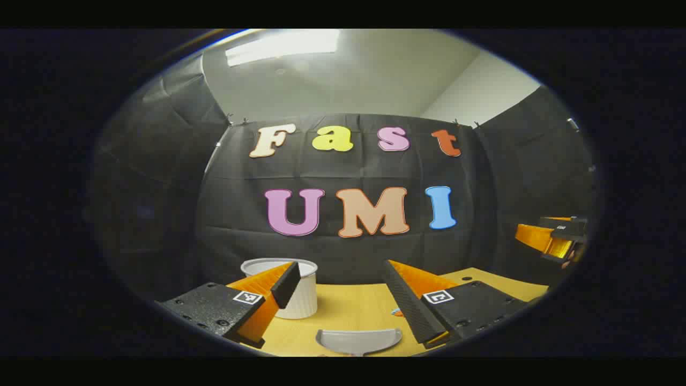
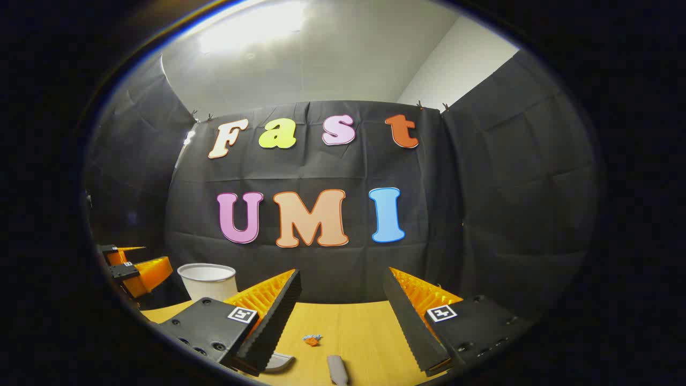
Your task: Pick up the small broom and dustpan from the desktop, sweep the trash into the dustpan with the broom, and then empty the trash into the garbage bin.
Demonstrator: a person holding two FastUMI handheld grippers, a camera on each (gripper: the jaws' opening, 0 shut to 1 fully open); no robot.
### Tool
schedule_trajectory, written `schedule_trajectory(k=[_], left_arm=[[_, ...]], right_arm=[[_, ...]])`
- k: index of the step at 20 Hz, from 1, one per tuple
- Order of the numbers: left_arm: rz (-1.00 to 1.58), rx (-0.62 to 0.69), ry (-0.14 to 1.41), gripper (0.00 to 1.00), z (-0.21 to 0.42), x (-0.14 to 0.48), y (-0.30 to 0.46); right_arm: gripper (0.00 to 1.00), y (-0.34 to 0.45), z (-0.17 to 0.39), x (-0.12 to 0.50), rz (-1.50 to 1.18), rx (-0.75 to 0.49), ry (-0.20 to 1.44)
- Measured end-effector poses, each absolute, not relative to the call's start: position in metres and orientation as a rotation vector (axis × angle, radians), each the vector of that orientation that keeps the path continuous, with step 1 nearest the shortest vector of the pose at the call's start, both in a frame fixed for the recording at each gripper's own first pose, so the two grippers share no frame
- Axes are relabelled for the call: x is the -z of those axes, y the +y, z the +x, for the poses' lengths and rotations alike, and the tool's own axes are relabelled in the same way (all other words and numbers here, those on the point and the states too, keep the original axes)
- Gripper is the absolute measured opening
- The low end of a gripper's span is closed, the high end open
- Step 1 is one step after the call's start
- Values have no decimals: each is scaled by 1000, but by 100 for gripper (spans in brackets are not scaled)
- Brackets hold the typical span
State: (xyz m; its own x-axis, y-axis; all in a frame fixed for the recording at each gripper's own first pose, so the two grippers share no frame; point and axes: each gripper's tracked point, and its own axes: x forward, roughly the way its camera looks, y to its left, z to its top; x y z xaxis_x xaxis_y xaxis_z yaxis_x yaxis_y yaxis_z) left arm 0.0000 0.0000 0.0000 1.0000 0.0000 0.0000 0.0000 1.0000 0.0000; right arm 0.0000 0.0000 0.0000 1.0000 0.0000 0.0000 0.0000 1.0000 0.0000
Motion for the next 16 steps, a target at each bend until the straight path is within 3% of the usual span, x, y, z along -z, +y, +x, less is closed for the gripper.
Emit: schedule_trajectory(k=[16], left_arm=[[35, -6, -5, 92, 3, -5, -5]], right_arm=[[99, -4, 4, 9, -28, -22, 29]])
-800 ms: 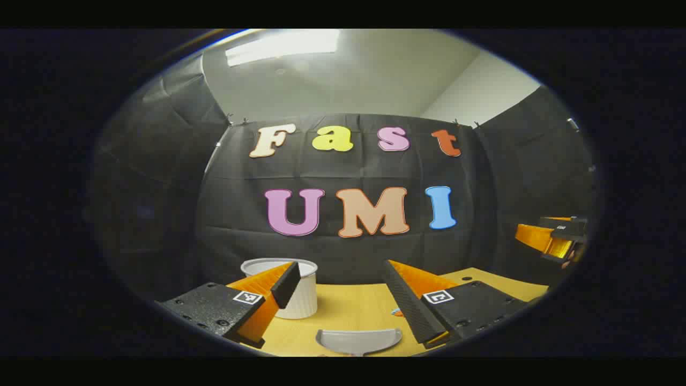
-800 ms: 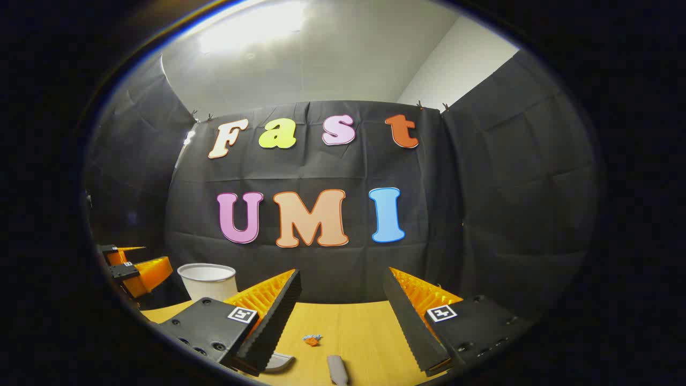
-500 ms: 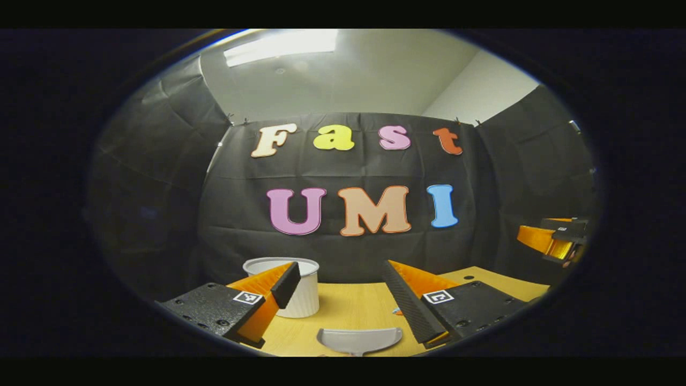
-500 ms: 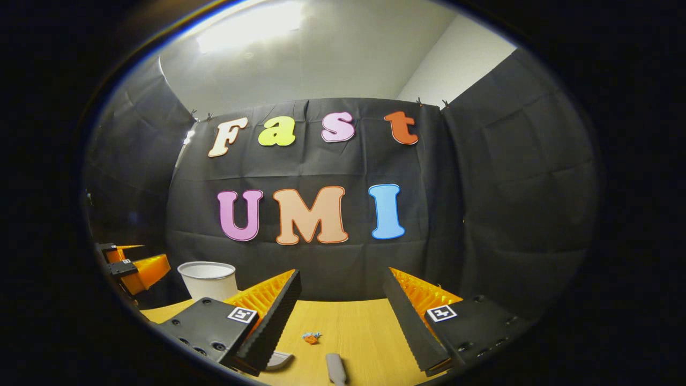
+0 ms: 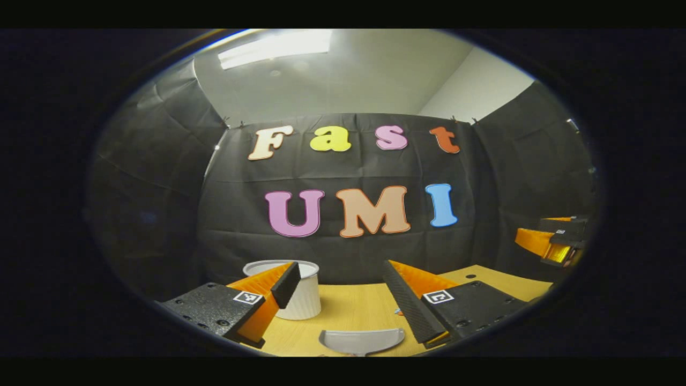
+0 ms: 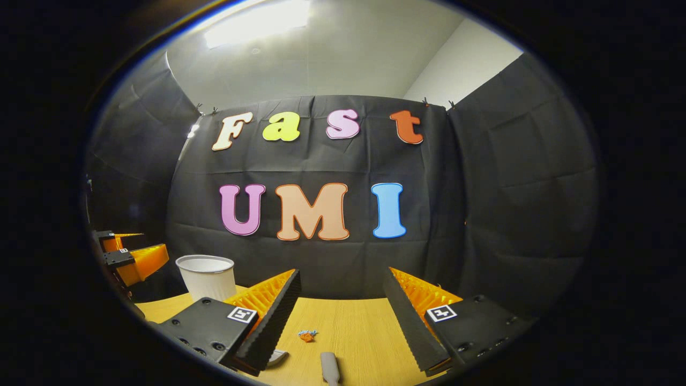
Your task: Pick up the small broom and dustpan from the desktop, sweep the trash into the dustpan with the broom, and then empty the trash into the garbage bin.
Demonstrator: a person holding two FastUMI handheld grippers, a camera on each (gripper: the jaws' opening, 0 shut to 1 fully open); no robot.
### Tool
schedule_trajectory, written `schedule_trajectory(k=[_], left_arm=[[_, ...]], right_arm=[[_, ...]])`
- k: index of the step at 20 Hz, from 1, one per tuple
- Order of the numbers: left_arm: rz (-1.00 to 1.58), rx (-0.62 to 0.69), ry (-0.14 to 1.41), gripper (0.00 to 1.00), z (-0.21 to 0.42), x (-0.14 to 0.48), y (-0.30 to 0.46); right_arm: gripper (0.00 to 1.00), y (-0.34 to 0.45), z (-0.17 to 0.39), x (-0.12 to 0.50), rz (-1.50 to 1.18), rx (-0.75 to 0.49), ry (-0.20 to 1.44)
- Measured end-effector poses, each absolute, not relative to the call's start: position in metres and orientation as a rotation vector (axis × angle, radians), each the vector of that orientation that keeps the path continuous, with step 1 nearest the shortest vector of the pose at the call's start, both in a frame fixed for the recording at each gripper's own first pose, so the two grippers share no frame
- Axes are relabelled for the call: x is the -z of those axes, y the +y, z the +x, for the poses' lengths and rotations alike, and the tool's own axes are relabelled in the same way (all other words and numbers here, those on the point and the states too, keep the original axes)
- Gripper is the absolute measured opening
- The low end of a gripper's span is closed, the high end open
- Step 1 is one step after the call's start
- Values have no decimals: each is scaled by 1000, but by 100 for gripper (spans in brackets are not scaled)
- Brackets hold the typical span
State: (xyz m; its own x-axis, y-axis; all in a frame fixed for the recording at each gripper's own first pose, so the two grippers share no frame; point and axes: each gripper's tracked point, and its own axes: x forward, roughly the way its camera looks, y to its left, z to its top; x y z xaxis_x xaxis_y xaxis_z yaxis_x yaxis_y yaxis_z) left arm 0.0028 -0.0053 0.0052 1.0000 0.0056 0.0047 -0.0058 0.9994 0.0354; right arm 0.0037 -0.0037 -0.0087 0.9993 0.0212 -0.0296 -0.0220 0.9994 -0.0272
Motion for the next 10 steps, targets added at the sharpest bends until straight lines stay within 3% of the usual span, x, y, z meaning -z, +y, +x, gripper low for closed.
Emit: schedule_trajectory(k=[10], left_arm=[[49, -15, 7, 93, 2, -3, -10]], right_arm=[[99, -5, 4, 9, -27, -43, 40]])
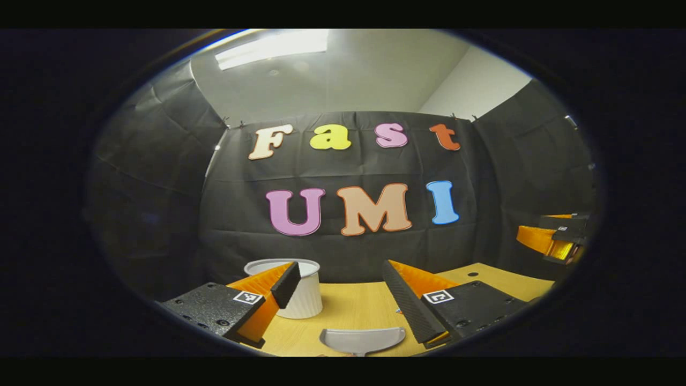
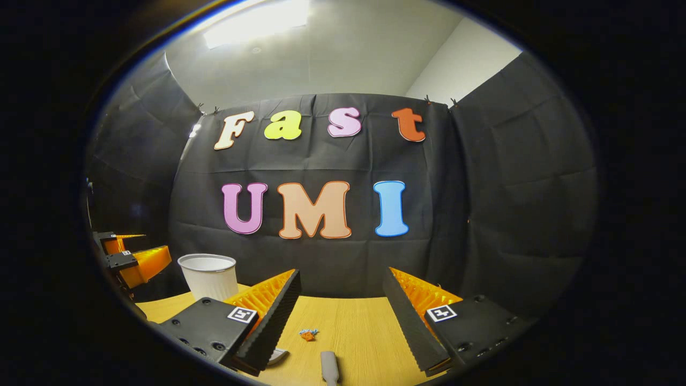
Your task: Pick up the small broom and dustpan from the desktop, sweep the trash into the dustpan with the broom, and then empty the trash into the garbage bin.
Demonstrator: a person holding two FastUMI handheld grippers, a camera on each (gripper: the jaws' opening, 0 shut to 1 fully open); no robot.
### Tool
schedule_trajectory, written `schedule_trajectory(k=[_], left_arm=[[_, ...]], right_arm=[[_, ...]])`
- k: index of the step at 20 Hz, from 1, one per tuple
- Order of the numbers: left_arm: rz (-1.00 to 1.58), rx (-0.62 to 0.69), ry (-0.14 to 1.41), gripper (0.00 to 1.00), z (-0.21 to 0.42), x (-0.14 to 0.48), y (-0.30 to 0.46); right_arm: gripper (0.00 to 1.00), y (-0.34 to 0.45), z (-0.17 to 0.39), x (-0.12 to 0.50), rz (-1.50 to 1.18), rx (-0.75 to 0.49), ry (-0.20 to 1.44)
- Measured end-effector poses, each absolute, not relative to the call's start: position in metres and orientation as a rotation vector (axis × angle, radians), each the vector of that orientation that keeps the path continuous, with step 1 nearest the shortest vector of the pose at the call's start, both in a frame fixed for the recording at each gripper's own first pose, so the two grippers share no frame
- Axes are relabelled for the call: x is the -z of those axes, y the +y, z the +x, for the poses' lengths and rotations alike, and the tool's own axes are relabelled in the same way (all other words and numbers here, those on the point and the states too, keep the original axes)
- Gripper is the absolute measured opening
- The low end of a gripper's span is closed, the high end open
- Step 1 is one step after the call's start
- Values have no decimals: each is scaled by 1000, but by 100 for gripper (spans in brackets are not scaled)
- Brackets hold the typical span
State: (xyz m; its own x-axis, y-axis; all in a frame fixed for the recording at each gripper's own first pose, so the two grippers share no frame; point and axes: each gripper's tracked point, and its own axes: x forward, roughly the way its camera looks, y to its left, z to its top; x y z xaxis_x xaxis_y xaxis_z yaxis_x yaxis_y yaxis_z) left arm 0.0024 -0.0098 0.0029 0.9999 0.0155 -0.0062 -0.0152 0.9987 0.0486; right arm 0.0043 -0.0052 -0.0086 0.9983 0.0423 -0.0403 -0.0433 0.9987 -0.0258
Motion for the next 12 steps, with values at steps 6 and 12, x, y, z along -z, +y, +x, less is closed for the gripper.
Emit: schedule_trajectory(k=[6, 12], left_arm=[[51, -21, 7, 93, -2, -3, -11], [61, -26, 3, 92, -5, -5, -14]], right_arm=[[99, -6, 2, 8, -24, -53, 40], [99, -7, 0, 8, -21, -65, 41]])
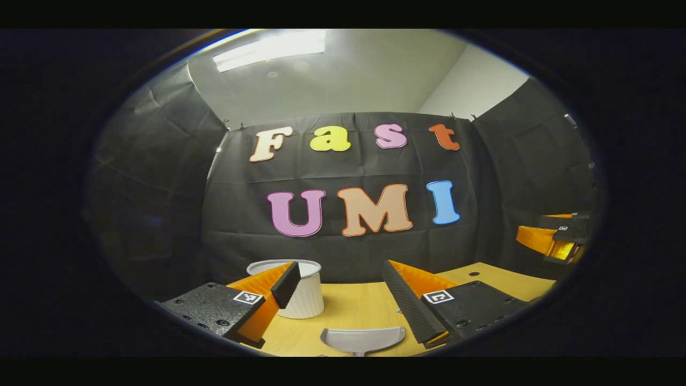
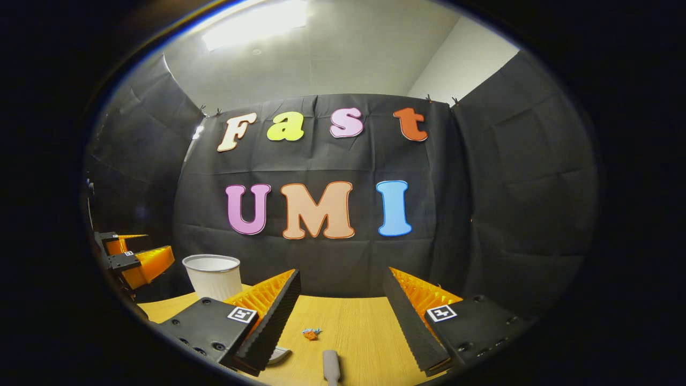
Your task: Pick up the small broom and dustpan from the desktop, sweep the trash into the dustpan with the broom, and then empty the trash into the garbage bin.
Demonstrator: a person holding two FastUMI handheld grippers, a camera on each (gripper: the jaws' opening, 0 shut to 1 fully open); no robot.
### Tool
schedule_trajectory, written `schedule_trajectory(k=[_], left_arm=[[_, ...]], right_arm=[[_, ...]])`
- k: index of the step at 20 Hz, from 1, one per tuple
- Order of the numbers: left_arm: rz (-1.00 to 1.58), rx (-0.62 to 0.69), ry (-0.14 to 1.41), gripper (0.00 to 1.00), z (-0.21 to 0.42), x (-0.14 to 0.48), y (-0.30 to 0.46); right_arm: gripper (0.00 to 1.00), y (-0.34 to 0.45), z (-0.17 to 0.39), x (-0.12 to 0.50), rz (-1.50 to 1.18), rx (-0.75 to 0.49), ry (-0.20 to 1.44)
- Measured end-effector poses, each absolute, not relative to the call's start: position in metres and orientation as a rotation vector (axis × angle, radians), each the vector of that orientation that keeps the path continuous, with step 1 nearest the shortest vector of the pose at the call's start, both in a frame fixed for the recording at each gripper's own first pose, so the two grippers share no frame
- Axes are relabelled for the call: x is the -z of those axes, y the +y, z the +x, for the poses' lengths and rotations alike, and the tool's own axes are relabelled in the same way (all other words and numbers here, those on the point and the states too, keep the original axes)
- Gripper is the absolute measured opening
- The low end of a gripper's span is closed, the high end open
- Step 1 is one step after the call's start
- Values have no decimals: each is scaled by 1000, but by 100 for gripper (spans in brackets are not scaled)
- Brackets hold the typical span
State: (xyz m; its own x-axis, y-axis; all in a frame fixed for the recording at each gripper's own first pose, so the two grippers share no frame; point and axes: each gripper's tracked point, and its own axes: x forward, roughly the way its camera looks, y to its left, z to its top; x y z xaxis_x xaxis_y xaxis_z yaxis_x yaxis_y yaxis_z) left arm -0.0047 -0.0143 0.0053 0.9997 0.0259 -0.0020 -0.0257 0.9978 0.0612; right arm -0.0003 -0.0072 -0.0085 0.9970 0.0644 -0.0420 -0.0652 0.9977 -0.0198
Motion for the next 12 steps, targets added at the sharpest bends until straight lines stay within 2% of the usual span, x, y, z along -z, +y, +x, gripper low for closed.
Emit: schedule_trajectory(k=[8, 12], left_arm=[[66, -58, 36, 92, -10, 4, -26], [78, -22, 103, 92, -10, 18, -45]], right_arm=[[99, -15, -2, 21, -30, -131, 86], [99, -6, -7, 45, -51, -248, 189]])
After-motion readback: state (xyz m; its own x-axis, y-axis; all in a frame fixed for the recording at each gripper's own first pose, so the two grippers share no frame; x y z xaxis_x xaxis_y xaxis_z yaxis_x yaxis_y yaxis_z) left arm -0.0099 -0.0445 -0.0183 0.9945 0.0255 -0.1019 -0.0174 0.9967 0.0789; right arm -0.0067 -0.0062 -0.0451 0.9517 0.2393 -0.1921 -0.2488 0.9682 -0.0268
